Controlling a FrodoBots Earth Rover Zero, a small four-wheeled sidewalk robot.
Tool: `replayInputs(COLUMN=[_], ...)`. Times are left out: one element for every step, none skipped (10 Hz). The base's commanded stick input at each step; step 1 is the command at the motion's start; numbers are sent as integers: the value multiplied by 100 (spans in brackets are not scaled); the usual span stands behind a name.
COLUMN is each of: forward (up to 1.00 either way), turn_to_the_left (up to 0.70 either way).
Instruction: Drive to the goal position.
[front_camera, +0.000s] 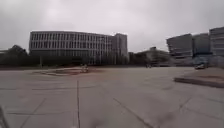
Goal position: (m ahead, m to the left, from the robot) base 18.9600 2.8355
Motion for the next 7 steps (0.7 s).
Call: replayInputs(forward=[70,70,70,70,70,70,70], turn_to_the_left=[0,0,0,0,0,0,-23])
